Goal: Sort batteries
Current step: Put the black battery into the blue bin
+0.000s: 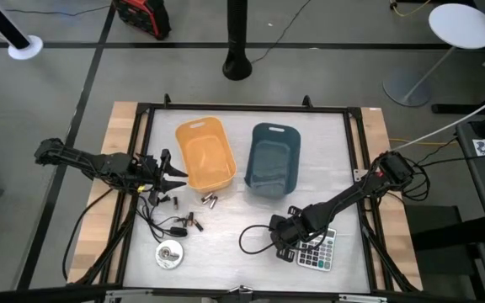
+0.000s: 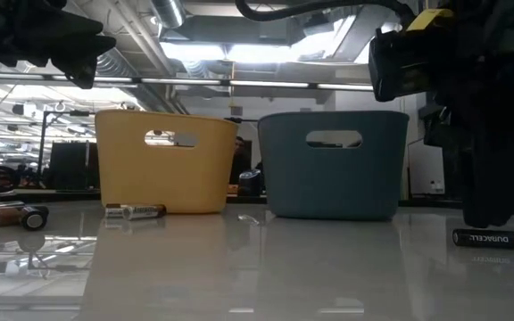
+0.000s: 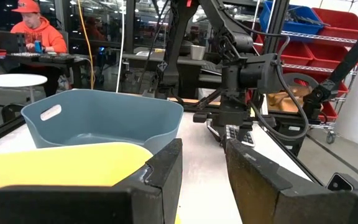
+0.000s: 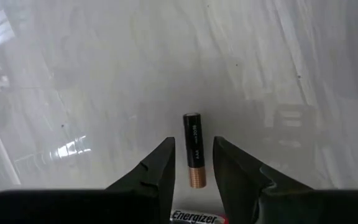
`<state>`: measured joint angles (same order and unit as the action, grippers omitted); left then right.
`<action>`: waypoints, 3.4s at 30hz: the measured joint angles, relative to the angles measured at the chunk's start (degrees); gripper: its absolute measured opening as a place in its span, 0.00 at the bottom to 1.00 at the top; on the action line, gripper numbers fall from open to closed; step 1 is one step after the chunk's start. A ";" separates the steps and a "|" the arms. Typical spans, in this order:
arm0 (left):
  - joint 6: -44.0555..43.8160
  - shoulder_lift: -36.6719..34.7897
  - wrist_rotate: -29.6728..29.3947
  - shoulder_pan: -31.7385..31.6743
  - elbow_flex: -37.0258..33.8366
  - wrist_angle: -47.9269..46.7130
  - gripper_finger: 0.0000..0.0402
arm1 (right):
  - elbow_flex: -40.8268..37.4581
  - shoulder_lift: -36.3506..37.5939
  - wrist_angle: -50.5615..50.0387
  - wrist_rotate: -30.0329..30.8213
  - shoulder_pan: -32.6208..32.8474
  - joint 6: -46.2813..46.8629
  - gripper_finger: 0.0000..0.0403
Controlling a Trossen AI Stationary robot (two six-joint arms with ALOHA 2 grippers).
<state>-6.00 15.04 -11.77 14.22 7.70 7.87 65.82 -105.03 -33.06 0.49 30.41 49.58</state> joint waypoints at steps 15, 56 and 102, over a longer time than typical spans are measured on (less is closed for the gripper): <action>0.00 0.00 0.02 0.00 0.00 -0.07 0.29 | 0.22 -3.49 -0.07 -0.90 0.00 1.46 0.27; 0.00 -0.01 0.00 0.00 0.00 0.03 0.29 | 12.11 -4.11 -7.73 -0.53 -0.34 -5.89 0.05; 0.25 -0.01 0.00 -0.02 0.00 0.01 0.29 | 38.01 -3.82 -44.82 18.61 -27.89 -41.13 0.06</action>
<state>-5.75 15.03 -11.77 14.20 7.70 7.88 103.83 -108.86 -77.88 19.10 2.52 8.45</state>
